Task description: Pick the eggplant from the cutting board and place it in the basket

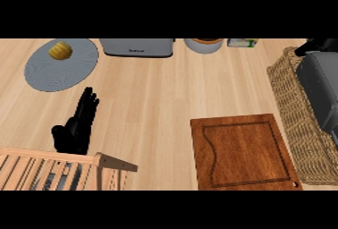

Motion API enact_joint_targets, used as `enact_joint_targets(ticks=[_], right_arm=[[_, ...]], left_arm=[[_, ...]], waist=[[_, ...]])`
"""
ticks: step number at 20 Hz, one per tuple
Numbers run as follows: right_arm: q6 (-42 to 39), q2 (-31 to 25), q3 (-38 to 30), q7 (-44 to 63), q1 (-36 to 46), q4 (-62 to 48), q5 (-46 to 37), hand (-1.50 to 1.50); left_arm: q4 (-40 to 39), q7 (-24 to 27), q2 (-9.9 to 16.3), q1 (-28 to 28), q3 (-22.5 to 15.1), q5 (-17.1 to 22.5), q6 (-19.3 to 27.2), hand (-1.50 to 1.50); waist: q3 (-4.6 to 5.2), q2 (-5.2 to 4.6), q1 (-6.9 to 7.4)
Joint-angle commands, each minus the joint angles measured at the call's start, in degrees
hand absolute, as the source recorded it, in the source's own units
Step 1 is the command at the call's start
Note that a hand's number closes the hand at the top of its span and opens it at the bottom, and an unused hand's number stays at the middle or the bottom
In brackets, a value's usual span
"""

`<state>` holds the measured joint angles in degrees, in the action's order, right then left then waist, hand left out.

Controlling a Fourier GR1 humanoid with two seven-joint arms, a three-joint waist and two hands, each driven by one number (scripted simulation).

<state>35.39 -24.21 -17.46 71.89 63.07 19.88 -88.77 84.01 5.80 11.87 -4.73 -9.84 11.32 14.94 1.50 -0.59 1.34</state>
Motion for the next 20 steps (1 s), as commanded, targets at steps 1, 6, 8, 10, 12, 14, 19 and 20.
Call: enact_joint_targets(ticks=[1,6,8,10,12,14,19,20], right_arm=[[0.8,0.6,-2.5,13.3,0.1,0.7,-2.9,1.5],[1.9,3.2,-5.5,13.4,-4.9,1.0,-3.9,1.5],[-0.5,3.6,-6.4,13.4,-4.2,2.4,-4.7,1.5],[1.0,3.9,-7.1,13.3,-6.8,2.7,-3.9,1.5],[4.1,4.7,-7.8,13.2,-9.3,3.6,-4.6,1.5],[5.4,4.0,-8.8,11.8,-10.9,5.4,-5.0,1.5],[6.3,5.8,-10.9,11.3,-13.9,8.4,-6.4,1.5],[8.1,7.7,-11.4,10.9,-15.2,9.3,-6.1,1.5]], left_arm=[[3.3,0.4,-1.1,-1.2,-0.5,-1.0,1.5,0.0],[3.7,-0.6,-0.4,-1.0,0.3,0.3,0.1,0.0],[4.3,0.0,-0.5,1.0,0.0,-0.2,0.6,0.0],[5.0,-0.5,0.8,0.8,0.9,0.7,-0.6,0.0],[7.1,-2.9,1.6,0.8,0.9,0.2,0.1,0.0],[6.6,-2.2,0.1,2.3,0.4,0.0,0.7,0.0],[4.4,-0.7,1.0,1.1,2.1,0.5,-1.0,0.0],[6.0,-0.4,-1.1,2.5,0.1,-1.4,1.3,0.0]], waist=[[-1.38,0.56,-0.2],[-1.45,0.56,-0.71],[-1.38,1.06,-1.01],[-1.46,1.0,-1.11],[-1.54,0.93,-0.65],[-1.5,1.05,-1.02],[-1.46,0.92,-1.39],[-1.49,1.07,-1.25]])
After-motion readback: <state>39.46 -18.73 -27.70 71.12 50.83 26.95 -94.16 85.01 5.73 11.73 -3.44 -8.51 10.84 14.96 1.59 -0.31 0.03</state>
